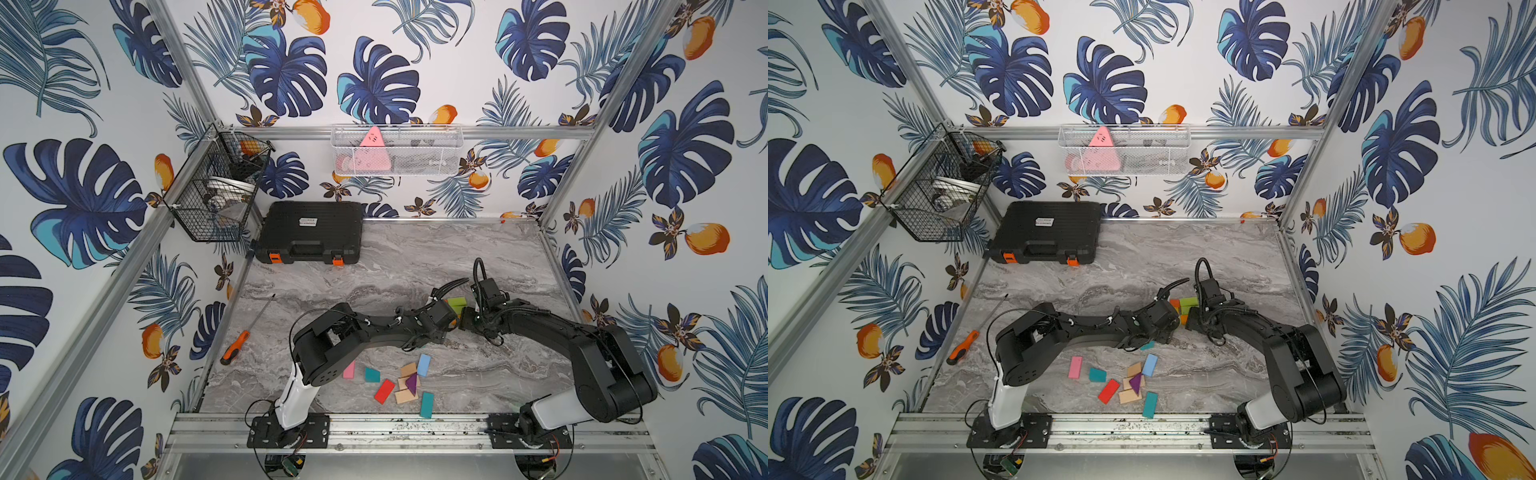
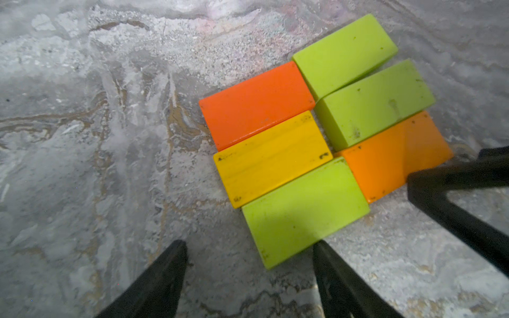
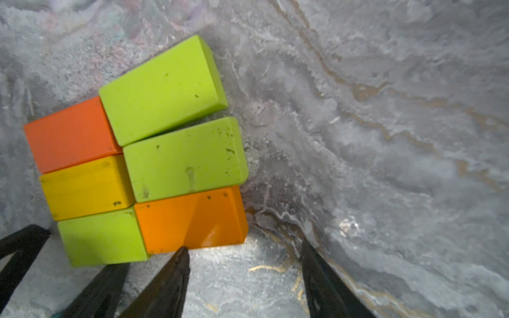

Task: Assemble a piece of candy with building blocks
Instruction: Assemble the building blocks at the center of the board.

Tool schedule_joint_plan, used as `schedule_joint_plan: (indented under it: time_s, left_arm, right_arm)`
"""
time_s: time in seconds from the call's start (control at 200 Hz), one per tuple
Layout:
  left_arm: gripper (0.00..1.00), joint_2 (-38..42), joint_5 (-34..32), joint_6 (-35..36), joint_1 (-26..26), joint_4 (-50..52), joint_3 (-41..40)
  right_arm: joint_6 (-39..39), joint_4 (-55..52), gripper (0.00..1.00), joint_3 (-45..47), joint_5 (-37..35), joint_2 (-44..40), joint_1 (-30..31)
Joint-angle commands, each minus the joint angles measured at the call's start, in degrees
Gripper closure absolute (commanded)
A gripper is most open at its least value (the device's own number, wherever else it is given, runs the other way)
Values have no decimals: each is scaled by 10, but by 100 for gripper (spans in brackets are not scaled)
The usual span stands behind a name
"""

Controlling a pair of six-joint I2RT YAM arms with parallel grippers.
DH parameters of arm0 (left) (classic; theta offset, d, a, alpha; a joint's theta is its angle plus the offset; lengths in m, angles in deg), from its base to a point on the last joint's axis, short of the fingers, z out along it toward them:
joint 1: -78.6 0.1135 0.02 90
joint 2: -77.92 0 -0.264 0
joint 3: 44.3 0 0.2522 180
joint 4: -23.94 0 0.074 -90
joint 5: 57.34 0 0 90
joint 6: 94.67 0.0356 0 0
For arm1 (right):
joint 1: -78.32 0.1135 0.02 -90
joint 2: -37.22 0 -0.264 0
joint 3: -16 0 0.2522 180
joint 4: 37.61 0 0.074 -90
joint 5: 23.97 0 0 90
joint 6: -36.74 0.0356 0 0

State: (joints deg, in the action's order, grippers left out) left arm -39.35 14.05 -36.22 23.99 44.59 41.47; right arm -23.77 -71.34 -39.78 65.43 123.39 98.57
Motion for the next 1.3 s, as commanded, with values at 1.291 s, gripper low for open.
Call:
schedule_joint_plan:
  time_s: [1.291]
  left_arm:
    - [39,68,132,39,114,109,-6]
  right_arm:
    - [-12,-65,32,-95,5,49,-121]
